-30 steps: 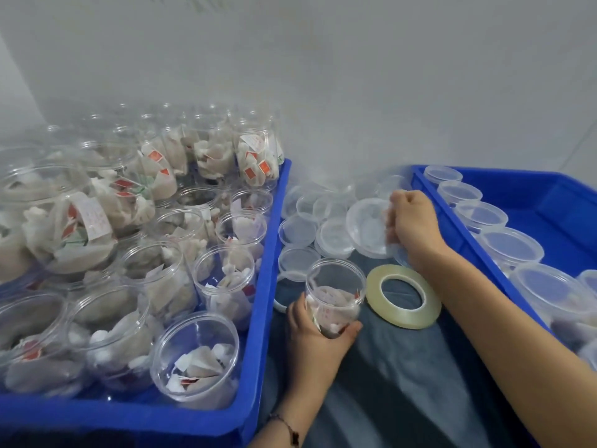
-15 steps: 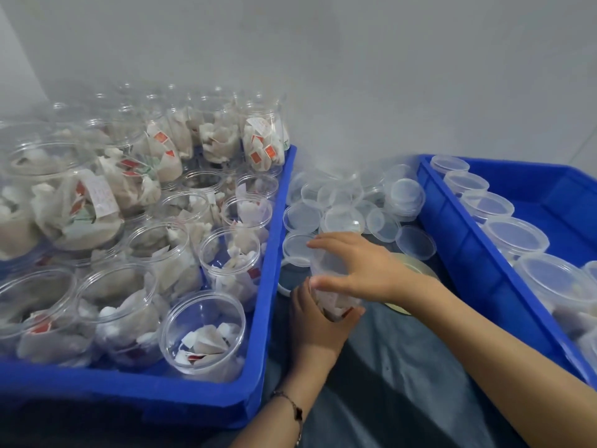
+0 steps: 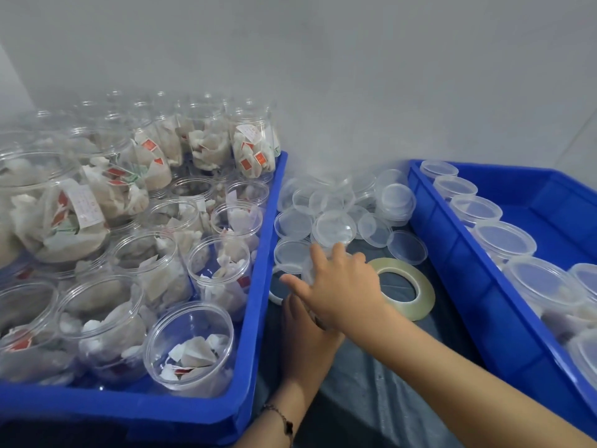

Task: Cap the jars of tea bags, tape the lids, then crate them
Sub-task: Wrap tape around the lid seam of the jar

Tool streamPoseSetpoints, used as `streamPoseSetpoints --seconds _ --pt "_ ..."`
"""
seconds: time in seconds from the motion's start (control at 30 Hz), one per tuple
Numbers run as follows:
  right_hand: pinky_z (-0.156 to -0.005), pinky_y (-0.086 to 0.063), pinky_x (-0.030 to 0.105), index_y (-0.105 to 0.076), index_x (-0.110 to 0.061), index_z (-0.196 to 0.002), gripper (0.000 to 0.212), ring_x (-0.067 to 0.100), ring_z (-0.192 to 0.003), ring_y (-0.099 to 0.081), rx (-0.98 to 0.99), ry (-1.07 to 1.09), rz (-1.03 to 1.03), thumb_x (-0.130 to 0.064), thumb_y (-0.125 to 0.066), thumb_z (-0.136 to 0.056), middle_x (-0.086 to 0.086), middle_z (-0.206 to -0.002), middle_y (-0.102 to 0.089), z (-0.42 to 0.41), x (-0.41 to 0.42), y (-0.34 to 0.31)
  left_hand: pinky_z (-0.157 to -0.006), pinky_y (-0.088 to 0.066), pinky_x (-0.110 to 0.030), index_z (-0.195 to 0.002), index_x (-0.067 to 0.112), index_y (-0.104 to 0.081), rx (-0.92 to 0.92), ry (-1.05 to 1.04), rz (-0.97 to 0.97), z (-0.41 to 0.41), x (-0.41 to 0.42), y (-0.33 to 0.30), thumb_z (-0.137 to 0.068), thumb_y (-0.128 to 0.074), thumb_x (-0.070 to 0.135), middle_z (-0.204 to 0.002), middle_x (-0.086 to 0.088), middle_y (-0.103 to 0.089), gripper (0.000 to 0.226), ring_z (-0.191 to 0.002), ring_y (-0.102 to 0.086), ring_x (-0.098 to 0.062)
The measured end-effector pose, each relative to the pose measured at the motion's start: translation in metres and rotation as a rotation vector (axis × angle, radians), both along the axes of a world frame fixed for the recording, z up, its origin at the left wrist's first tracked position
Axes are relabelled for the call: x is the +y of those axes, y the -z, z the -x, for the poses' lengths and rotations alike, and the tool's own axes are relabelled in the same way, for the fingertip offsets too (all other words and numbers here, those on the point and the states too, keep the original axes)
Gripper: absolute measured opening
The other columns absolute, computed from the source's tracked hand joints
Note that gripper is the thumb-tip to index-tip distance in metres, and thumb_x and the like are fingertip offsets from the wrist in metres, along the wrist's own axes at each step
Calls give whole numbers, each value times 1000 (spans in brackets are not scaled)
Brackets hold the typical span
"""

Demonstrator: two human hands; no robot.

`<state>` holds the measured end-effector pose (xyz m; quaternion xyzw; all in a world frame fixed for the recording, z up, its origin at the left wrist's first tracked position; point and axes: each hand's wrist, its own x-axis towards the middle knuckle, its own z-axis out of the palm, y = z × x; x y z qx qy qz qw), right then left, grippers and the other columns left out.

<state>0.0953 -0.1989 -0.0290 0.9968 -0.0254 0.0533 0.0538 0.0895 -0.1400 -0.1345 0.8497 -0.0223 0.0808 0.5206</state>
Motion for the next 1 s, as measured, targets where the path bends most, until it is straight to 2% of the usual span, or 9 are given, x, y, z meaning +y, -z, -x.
streamPoseSetpoints --seconds 0.17,0.23,0.3,0.37,0.47,0.7,0.8,0.87,1.0 --pt "-50 -30 29 -55 -17 -100 61 18 -64 -46 196 -27 -16 -69 -26 -90 4 -82 -54 -2 -21 -55 -80 -49 -36 -111 12 -52 -5 -57 58 6 1 -1 -50 -82 45 -105 -2 -55 76 -96 -56 -20" --pt "-74 -43 37 -48 -24 -128 65 26 -104 -52 232 -84 -73 -71 -33 -86 6 -118 -56 -7 -33 -65 -86 -49 -34 -119 17 -50 -29 -35 72 8 2 -1 -50 -83 47 -112 3 -54 82 -104 -55 -14" --pt "-112 -17 53 -21 -47 -144 67 26 -144 -5 339 -304 -86 -70 -41 -84 -5 -157 -12 -13 -38 -61 -90 -49 -34 -125 19 -47 -35 -14 95 7 2 1 -52 -82 47 -118 4 -52 86 -110 -53 -12" --pt "-115 -1 49 -17 -52 -143 63 19 -144 12 422 -440 -158 -64 -44 -87 -14 -158 3 -16 -38 -47 -90 -48 -31 -125 19 -46 -4 -10 86 5 1 3 -54 -81 50 -118 3 -51 85 -110 -53 -14" --pt "-107 -25 34 -30 -49 -140 50 13 -141 -12 272 -451 -318 -55 -43 -92 -16 -154 -20 -13 -39 -16 -73 -35 -7 -119 18 -47 4 -47 35 3 0 5 -53 -78 54 -106 6 -47 82 -96 -49 -8" --pt "-80 -42 37 -32 -37 -139 48 24 -124 -32 -92 -210 -88 -53 -27 -94 -11 -143 -33 5 -14 16 -65 -38 -13 -114 22 -50 -28 10 28 -2 1 3 -54 -67 52 -102 10 -57 69 -94 -58 -8" --pt "-108 -14 60 -24 -46 -142 56 23 -143 -4 57 -267 -170 -66 -27 -90 -10 -155 -17 1 -25 7 -69 -41 -10 -115 29 -49 -33 33 106 3 2 1 -54 -78 47 -106 12 -54 70 -98 -55 -3" --pt "-107 12 64 -22 -47 -143 68 16 -143 18 47 -363 -160 -76 -22 -82 -11 -158 -6 -4 -36 -7 -75 -43 -9 -114 38 -46 -49 32 133 6 3 0 -54 -80 47 -111 14 -53 70 -104 -53 1" --pt "-109 14 57 -23 -47 -144 67 7 -143 16 34 -510 -160 -74 -29 -83 -18 -157 -9 -10 -43 -15 -85 -45 -27 -126 15 -46 5 -17 118 3 -1 3 -54 -84 40 -120 -1 -55 85 -112 -54 -17"
